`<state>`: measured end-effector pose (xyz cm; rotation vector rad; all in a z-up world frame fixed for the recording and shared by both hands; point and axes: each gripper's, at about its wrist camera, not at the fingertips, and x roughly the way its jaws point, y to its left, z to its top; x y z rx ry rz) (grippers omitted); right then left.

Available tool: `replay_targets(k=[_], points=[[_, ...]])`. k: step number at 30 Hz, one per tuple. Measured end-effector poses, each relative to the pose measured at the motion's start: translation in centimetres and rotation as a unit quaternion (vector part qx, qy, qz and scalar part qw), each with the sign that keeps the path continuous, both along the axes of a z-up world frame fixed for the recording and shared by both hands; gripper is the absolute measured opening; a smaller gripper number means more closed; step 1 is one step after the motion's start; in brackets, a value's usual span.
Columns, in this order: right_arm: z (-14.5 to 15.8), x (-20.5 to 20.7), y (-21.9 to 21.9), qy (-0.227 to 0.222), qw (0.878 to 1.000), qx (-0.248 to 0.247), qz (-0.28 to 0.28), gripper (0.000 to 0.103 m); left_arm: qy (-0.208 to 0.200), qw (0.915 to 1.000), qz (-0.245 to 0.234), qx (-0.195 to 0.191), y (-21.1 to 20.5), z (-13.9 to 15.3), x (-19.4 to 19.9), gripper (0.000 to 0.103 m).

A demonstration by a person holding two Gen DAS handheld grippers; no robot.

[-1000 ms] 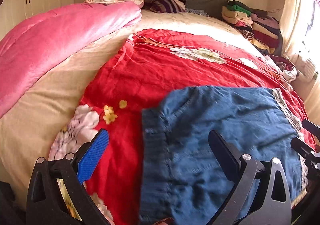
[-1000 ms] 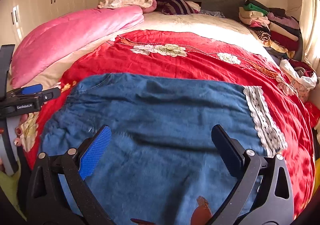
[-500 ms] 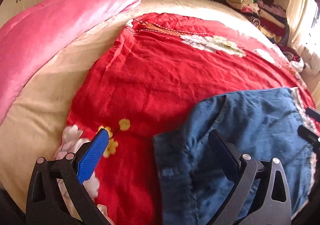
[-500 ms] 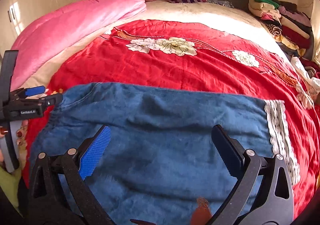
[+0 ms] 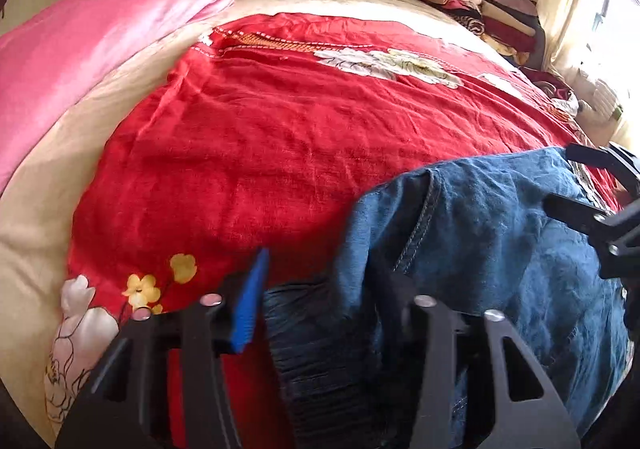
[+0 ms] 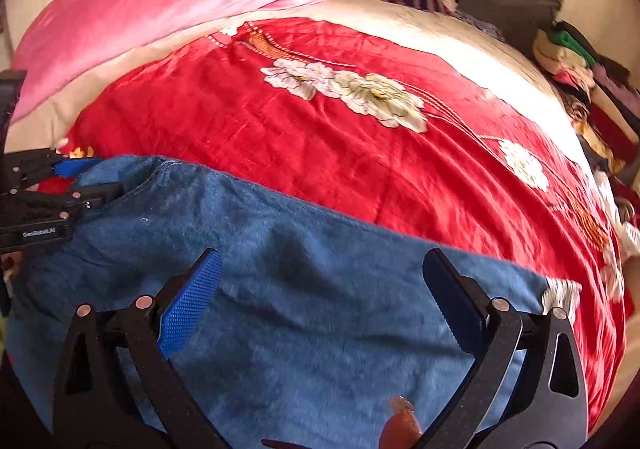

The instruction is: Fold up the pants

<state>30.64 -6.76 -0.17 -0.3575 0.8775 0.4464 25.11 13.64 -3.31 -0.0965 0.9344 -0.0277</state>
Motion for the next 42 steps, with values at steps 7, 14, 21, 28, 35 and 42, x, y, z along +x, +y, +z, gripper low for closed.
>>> replay_targets(k=[7, 14, 21, 28, 35, 42], points=[[-1.1, 1.6, 1.4, 0.000, 0.999, -0.031, 0.020, 0.095, -0.056, 0.9979, -0.005, 0.032, -0.7, 2.1, -1.8, 0.037], [-1.2, 2.1, 2.9, -0.028, 0.997, -0.047, 0.050, 0.095, -0.108, 0.9931, -0.011, 0.044, -0.9, 4.2, -4.4, 0.037], [-1.8, 0.8, 4.4, -0.024, 0.993, -0.032, 0.108, 0.019, -0.100, 0.9938, -0.010, 0.048, -0.8, 3.7, -4.2, 0.037], [0.4, -2.5, 2.4, -0.041, 0.993, 0.028, 0.104, 0.004, -0.106, 0.9913, -0.004, 0.077, -0.9, 3.7, -4.5, 0.037], [2.9, -7.2, 0.4, -0.050, 0.991, 0.070, 0.099, 0.003, -0.137, 0.9832, -0.008, 0.120, -2.4, 5.4, -6.7, 0.038], [4.5, -12.1, -1.6, -0.055, 0.989, 0.107, 0.090, 0.003, -0.175, 0.9779, -0.012, 0.114, -3.6, 7.1, -11.5, 0.038]])
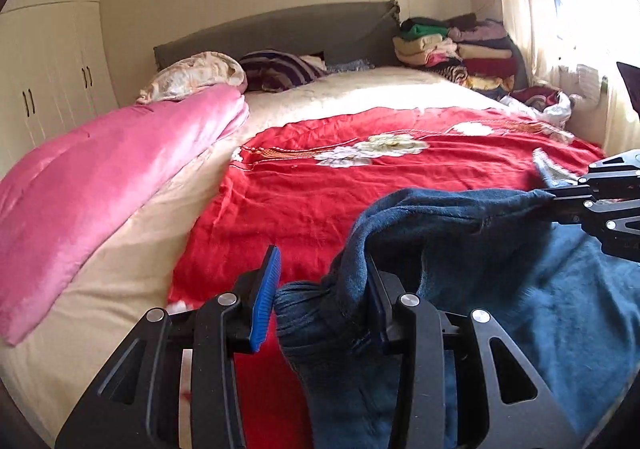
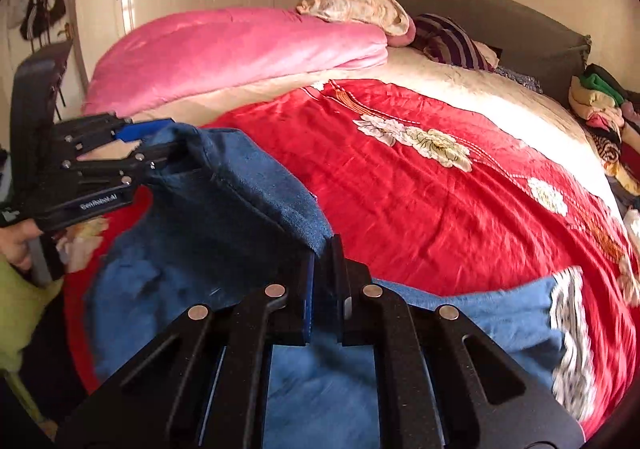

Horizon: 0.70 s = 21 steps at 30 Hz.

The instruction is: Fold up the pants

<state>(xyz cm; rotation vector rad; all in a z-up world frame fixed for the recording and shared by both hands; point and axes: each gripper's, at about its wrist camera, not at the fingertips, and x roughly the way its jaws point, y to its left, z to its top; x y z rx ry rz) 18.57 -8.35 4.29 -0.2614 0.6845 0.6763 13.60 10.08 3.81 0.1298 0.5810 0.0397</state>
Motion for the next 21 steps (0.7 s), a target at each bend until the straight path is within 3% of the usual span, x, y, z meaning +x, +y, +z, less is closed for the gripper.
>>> replay_targets(k=[10, 21], points=[[-0.5, -8.3, -1.8, 0.022, 0.999, 0.034, 0.007, 0.003, 0.007, 0.9994, -0.032, -0.015, -0.9, -0.4, -7.6, 0.038], [-2.4, -14.1, -1.5, 0.038, 0.998, 0.017, 0.040, 0.003, 0.060, 0.9978, -0.027, -0.009, -0.2, -2.2, -12.0, 0.037]])
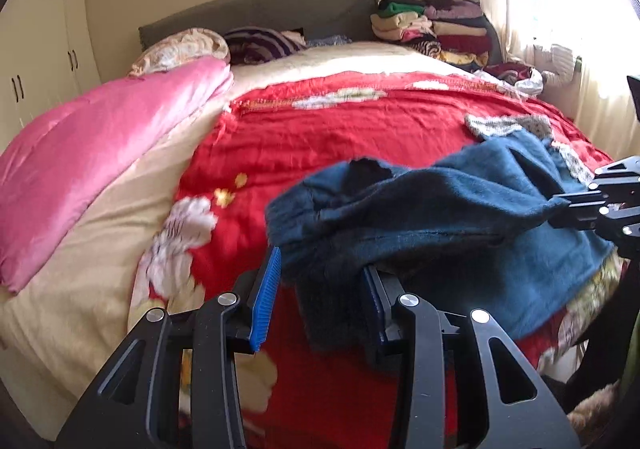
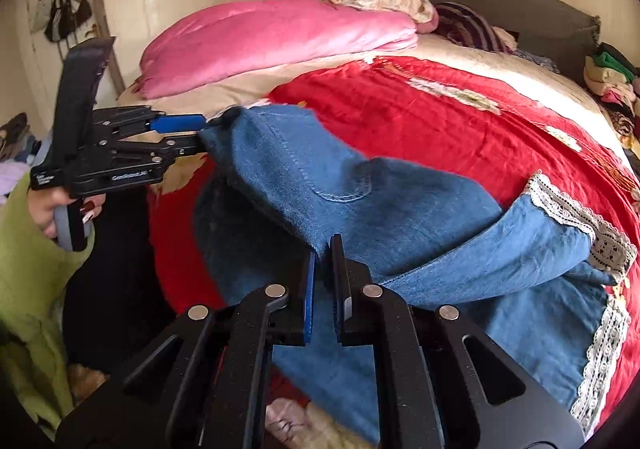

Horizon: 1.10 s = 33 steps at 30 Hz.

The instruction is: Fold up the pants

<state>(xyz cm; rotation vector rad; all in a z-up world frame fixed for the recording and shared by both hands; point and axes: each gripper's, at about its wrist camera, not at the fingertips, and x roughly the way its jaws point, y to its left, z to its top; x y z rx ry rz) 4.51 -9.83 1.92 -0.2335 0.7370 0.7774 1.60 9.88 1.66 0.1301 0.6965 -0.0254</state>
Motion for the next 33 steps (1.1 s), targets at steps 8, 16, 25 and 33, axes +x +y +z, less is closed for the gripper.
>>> replay_targets(k=[8, 16, 25, 33], points=[[-1.2, -3.0, 0.2, 0.006, 0.999, -0.030, 0.031, 0.003, 0.029, 0.9994, 0.007, -0.017, 1.2, -1.0, -1.7, 0.037], [-2.2, -3.5, -0.5, 0.025, 0.999, -0.033, 0.029, 0.003, 0.028, 0.9979, -0.009, -0.057, 1.6, -0.2, -2.3, 0.039], [-3.8, -2.8, -0.8, 0.058, 0.998, -0.030, 0.022, 0.003, 0.059, 0.9933, -0.019, -0.097, 3.7, -0.6, -2.9, 0.044], [-3.7, -3.2, -0.8, 0.053, 0.998, -0.029, 0.022, 0.005, 0.069, 0.9795, -0.011, -0.189, 4.6, -1.2, 0.4, 0.067]])
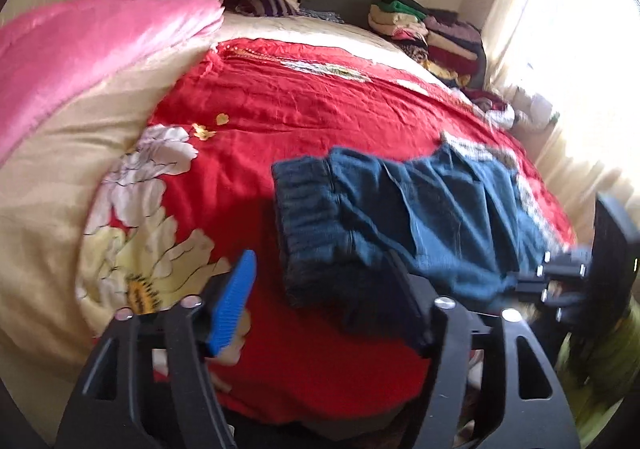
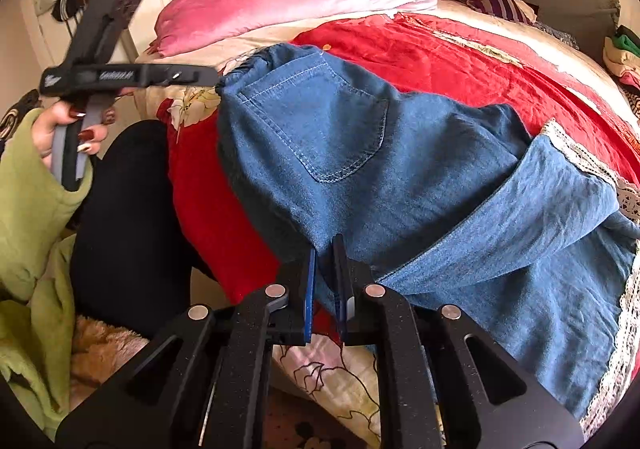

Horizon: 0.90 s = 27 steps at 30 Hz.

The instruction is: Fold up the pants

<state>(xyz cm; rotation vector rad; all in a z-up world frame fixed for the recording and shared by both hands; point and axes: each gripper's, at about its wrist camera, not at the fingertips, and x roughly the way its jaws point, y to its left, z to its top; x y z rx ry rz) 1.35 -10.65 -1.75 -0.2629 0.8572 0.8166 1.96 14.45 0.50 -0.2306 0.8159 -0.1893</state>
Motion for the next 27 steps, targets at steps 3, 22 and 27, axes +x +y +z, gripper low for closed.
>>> replay_targets(k=[3, 22, 27], points=[[0.1, -0.1, 0.0, -0.003, 1.000, 0.000, -0.001, 0.005, 0.030, 0.9983, 0.008, -0.049, 0.3, -1.4, 1.8, 0.067], [-2.1, 0.4, 0.4, 0.048, 0.999, -0.021, 0.008, 0.009, 0.064, 0.9977, 0.013, -0.016, -1.0, -3.5, 2.0, 0.042], [0.7, 0.0, -0.7, 0.020, 0.999, 0.025, -0.006, 0.032, 0.059, 0.9980, 0.015, -0.015, -0.8, -3.7, 1.8, 0.042]])
